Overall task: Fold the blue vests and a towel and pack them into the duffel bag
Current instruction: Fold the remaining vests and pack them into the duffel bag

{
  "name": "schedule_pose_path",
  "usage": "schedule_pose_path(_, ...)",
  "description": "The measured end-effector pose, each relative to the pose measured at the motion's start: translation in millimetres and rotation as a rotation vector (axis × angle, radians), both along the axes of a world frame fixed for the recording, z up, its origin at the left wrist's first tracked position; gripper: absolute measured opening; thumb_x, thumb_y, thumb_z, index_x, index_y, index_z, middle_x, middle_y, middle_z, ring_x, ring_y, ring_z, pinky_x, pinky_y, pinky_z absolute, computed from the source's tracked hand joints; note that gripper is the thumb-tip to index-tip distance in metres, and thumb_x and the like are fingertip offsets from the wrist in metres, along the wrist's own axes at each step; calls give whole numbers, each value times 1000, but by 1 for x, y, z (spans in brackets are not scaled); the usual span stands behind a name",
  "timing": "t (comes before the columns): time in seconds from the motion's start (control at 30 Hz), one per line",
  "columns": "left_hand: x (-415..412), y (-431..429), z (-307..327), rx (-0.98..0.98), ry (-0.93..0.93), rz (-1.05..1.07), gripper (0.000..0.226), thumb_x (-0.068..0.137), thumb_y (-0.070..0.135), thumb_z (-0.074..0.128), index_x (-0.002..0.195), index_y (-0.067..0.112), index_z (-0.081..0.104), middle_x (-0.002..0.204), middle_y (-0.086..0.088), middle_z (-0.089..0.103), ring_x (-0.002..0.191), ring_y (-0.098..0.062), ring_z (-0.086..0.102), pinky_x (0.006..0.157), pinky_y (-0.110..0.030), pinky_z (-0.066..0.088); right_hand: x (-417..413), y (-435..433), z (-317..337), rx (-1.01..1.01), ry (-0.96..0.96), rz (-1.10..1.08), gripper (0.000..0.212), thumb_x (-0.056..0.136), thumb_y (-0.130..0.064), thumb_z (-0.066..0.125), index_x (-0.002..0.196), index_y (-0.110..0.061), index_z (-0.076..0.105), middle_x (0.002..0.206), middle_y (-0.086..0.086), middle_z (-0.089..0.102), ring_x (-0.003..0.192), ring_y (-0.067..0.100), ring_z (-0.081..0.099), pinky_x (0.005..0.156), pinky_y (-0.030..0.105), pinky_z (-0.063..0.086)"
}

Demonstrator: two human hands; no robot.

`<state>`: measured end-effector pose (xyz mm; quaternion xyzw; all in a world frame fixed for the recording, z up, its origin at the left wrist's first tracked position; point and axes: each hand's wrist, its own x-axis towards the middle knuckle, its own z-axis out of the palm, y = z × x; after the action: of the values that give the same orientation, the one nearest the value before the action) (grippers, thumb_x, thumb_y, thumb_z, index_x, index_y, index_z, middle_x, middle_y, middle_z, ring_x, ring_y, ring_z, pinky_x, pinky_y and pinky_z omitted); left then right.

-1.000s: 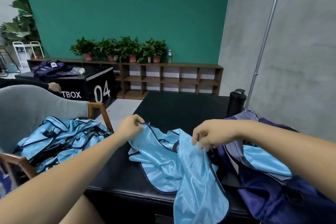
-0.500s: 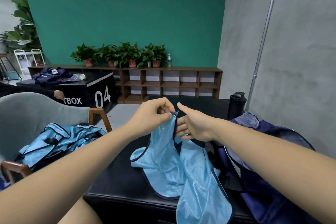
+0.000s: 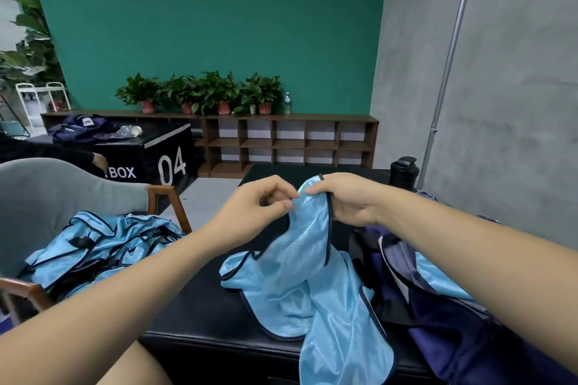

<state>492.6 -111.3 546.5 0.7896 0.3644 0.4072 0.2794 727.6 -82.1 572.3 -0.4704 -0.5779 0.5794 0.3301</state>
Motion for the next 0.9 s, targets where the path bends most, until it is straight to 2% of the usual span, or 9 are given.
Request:
schedule_pose_path(0.1,-19,21,-24,-66,4,161,9,101,20,71,104,28,73,96,1,76,95,-24,70,91,-40,57,21,-4,15,59,-10,-49,21,106,-11,60,125,-2,65,132,25,70,124,40,69,117,52,47)
schedule_pose_path(0.2,-35,38,-53,-128,43,317,7,99,18,72,97,25,72,91,-2,76,84,-12,68,79,-26,52,42,-12,29,113,-15,-65,31,106,-11,61,133,2,63,132,24,71,131,41,63,116,52,49)
schedule_pose_path(0.3,-48,55,-83,-257,190,386,7,93,20,78,96,22,71,90,-2,76,79,-9,67,69,-18,47,59,-21,40,126,-10,-66,30,105,-12,62,132,1,64,133,25,70,126,38,68,113,50,51)
schedule_pose_path(0.43,-59,76,-118,-359,365,447,16,87,29,82,94,21,70,78,6,73,62,-7,61,57,-19,48,78,-32,44,112,-27,-41,24,103,-14,64,124,-3,67,130,25,71,110,32,72,98,45,58)
schedule_pose_path(0.5,-63,83,-129,-371,452,494,24,86,38,83,97,24,67,86,7,73,74,-8,65,63,-23,47,85,-39,42,96,-59,-18,24,103,-14,62,123,-2,67,123,23,74,103,31,74,88,42,61)
schedule_pose_path(0.6,-67,91,-136,-358,614,530,44,80,55,83,106,26,61,104,3,65,92,-14,62,73,-29,46,93,-52,35,23,-74,9,25,102,-15,64,122,-1,69,122,25,73,105,35,73,98,50,60)
schedule_pose_path(0.67,-67,94,-135,-384,668,538,48,78,58,82,103,23,60,104,4,62,91,-16,60,74,-30,45,96,-60,30,-22,-85,20,21,102,-15,65,117,-2,70,119,24,74,102,33,74,93,47,62)
schedule_pose_path(0.8,-65,98,-130,-503,671,533,28,81,40,83,84,17,68,87,-4,70,77,-21,59,71,-34,51,101,-69,25,-34,-101,20,19,103,-15,65,113,-1,72,120,26,74,101,32,74,83,40,63)
schedule_pose_path(0.9,-67,102,-124,-608,489,530,11,89,21,76,88,14,68,87,-8,69,73,-21,59,60,-31,52,105,-69,32,-10,-86,-54,18,104,-15,63,110,-2,74,115,24,75,92,29,76,72,37,63)
